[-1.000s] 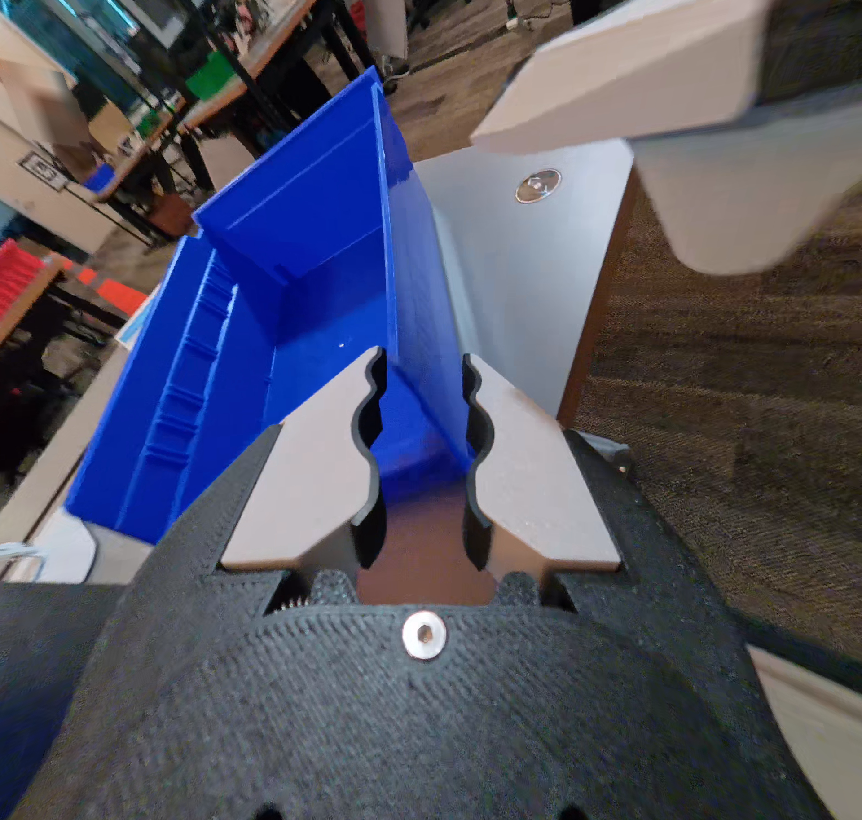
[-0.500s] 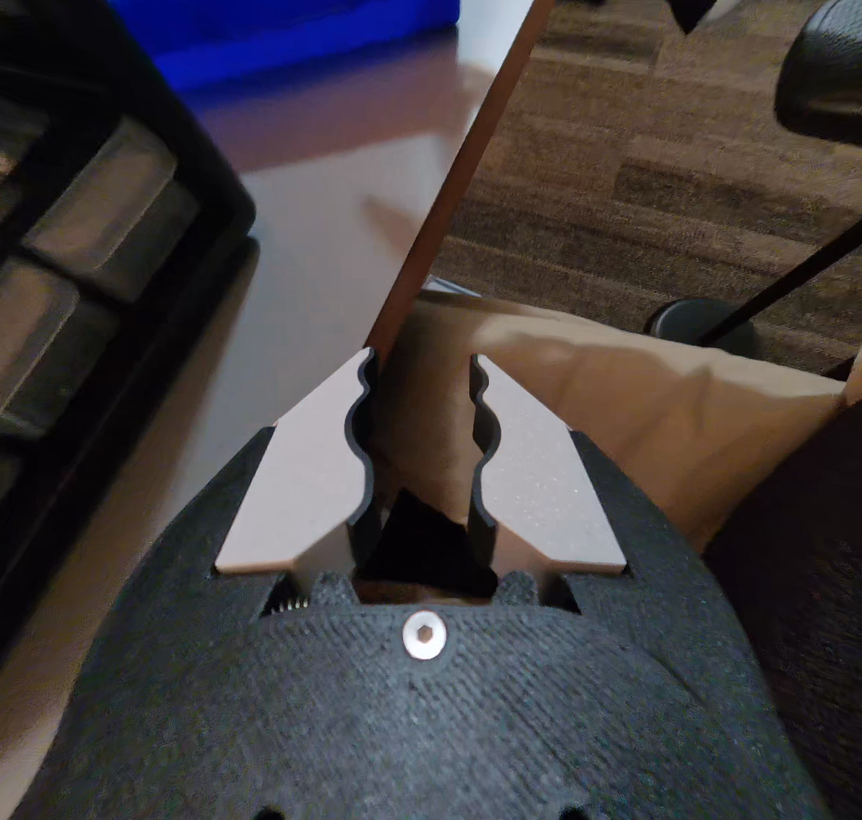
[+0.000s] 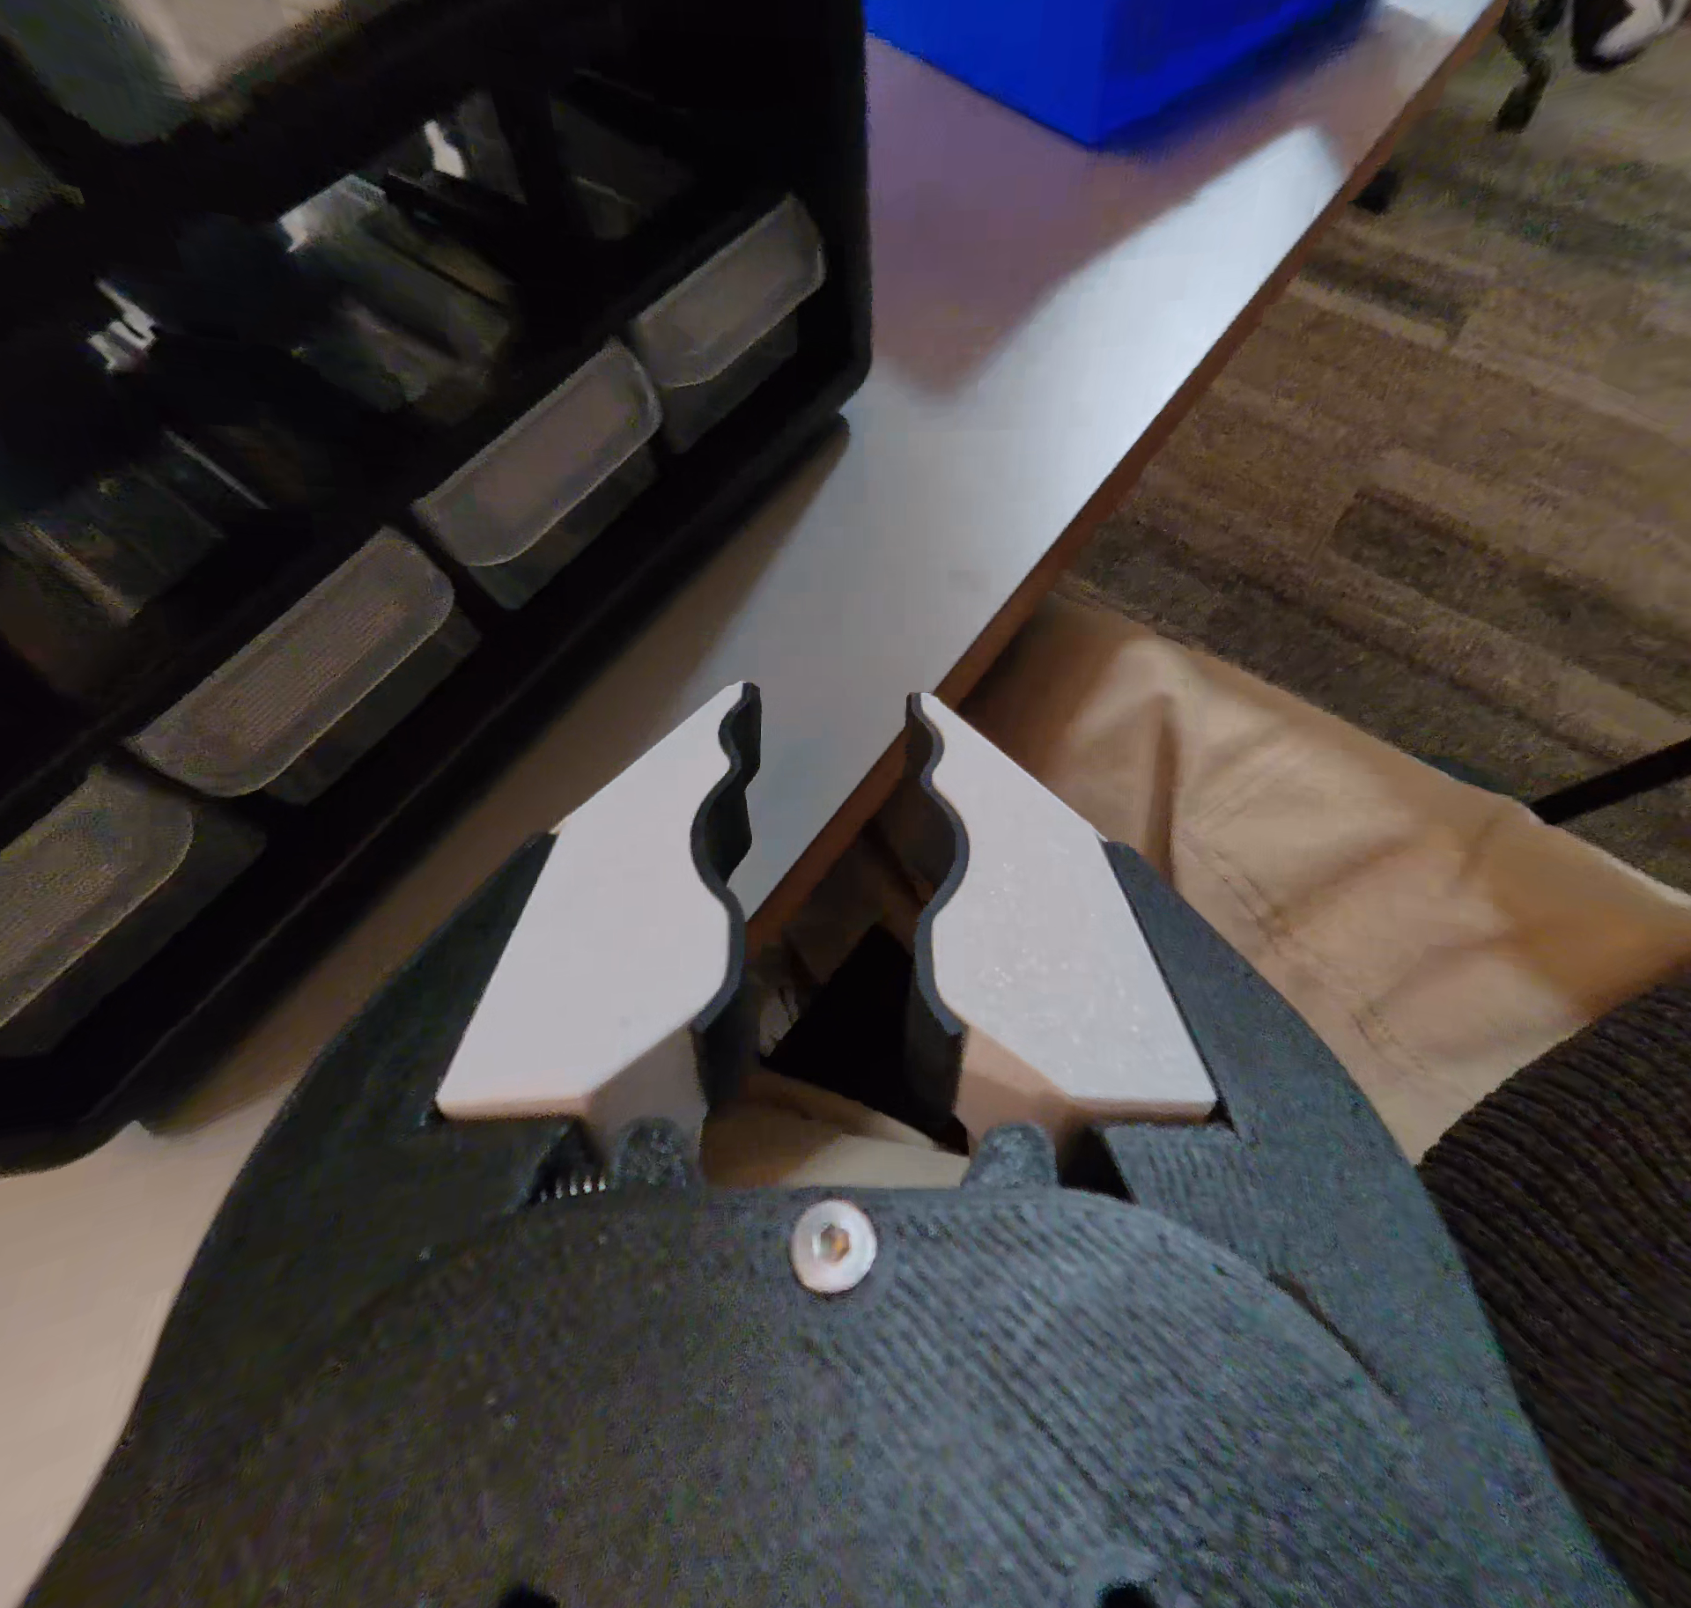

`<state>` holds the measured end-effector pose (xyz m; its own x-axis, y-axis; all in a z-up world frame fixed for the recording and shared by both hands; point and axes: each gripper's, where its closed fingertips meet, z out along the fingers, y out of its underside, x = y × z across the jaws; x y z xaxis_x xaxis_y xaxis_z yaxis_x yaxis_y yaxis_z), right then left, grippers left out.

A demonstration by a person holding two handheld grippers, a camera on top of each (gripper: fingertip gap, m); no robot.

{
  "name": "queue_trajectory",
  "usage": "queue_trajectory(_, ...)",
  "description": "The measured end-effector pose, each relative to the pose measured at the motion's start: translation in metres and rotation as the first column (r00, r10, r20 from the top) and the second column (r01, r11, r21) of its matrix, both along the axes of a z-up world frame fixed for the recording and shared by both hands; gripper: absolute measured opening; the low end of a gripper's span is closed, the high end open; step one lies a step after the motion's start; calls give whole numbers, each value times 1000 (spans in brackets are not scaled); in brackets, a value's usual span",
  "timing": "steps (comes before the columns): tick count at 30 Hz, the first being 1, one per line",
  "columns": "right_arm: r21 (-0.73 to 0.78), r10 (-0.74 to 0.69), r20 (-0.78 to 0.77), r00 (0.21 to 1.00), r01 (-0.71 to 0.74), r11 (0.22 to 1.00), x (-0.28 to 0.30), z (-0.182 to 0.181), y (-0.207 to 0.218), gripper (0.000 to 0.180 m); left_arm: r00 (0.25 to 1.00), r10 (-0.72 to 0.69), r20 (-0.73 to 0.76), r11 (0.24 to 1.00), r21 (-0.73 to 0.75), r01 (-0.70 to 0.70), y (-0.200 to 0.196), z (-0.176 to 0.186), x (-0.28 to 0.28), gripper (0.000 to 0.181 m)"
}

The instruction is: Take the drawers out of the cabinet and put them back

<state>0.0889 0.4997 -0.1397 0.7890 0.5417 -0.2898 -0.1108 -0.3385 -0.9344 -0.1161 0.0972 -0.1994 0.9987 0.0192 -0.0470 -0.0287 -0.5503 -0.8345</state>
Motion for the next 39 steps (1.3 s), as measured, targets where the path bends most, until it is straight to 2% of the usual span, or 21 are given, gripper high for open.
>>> queue_trajectory(1,10,5,-12,1000,-5,1000,4,0,4,8,1000,7,26,1000,9,-7,1,1,-2,28)
queue_trajectory(7,49,13,32,999,-14,999,3,1,11,7,986,53,157,995,73,-65,5,7,-17,28)
queue_trajectory(11,19,6,-19,1000,-5,1000,4,-1,19,12,944,65,323,988,108,-106,6,15,-21,28)
queue_trajectory(15,-10,-80,32,996,81,997,21,0,23,48,912,47,408,990,105,-98,3,15,-19,29)
queue_trajectory(18,140,-165,8,986,162,977,34,44,9,48,910,57,412,986,121,-116,-1,18,-23,29)
queue_trajectory(22,482,-82,-55,995,98,870,4,124,-63,37,918,67,391,978,156,-138,-6,25,-33,29)
queue_trajectory(25,624,109,-32,994,-65,779,-56,149,-137,24,919,73,388,970,186,-156,-8,32,-41,28)
queue_trajectory(28,613,350,-9,937,-271,742,-115,133,-215,18,930,61,362,968,207,-144,-17,42,-45,18)
queue_trajectory(31,584,516,120,848,-481,654,-151,103,-274,17,934,64,350,979,157,-126,-32,49,-45,2)
queue_trajectory(34,590,569,198,798,-561,581,-159,91,-300,15,936,65,347,969,202,-143,-56,73,-48,0)
queue_trajectory(37,571,607,167,777,-578,583,-158,91,-304,13,934,90,346,946,265,-189,-91,109,-66,0)
queue_trajectory(39,546,642,141,754,-600,585,-159,89,-305,11,937,153,314,925,287,-247,-125,130,-90,0)
